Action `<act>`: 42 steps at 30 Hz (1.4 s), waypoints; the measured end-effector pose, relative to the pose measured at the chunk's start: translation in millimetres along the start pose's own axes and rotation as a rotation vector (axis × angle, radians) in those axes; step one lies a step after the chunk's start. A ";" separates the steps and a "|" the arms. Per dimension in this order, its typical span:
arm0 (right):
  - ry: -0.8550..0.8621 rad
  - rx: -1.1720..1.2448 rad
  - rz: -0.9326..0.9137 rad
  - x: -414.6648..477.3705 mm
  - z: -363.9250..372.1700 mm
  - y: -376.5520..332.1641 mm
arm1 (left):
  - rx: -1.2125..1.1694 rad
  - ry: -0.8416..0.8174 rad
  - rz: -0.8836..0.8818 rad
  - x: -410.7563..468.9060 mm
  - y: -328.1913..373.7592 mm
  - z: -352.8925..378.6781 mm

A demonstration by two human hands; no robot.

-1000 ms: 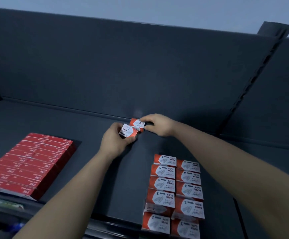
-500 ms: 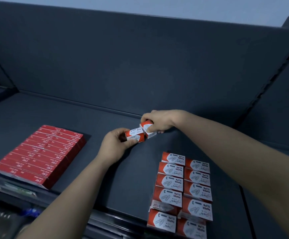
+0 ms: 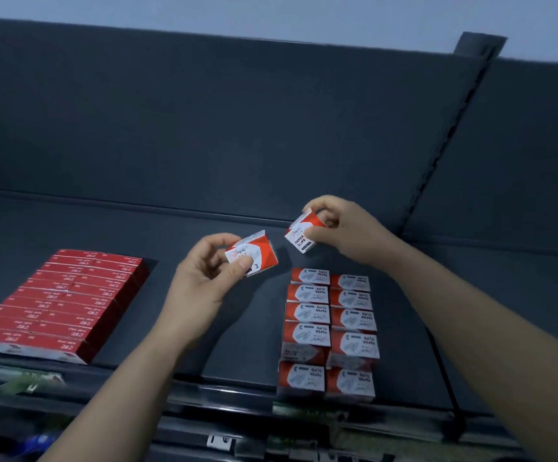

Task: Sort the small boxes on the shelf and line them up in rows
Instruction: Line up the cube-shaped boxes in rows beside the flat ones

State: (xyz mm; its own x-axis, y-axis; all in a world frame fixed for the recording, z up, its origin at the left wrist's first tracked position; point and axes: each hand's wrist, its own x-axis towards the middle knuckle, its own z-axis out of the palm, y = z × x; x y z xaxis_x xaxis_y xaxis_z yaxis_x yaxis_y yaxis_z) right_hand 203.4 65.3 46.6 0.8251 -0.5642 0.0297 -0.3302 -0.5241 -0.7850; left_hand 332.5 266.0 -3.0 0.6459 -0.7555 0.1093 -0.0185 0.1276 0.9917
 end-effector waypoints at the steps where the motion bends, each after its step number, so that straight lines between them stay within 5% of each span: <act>1: 0.064 0.034 0.003 -18.2 -2.9 -3.7 | -0.026 -0.037 0.012 -7.6 5.6 2.4; 9: 0.257 0.373 0.014 -159.1 -11.0 -19.6 | 0.046 -0.206 0.086 -58.3 21.0 14.4; 14: 0.366 0.297 0.064 -209.7 16.1 -3.7 | 0.212 -0.219 0.168 -83.5 5.5 21.2; 42: 0.530 0.181 0.136 -211.0 79.9 35.6 | 0.292 -0.127 0.149 -100.5 -29.6 31.4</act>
State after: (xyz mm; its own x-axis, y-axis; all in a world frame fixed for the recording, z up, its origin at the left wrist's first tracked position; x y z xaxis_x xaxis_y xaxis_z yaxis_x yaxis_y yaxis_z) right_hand 54.2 216.6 -37.1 0.4230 -0.8859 0.1903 -0.2954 -0.3333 -0.8953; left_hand 244.2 317.9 -41.1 0.5199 -0.8187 0.2438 -0.3349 0.0672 0.9399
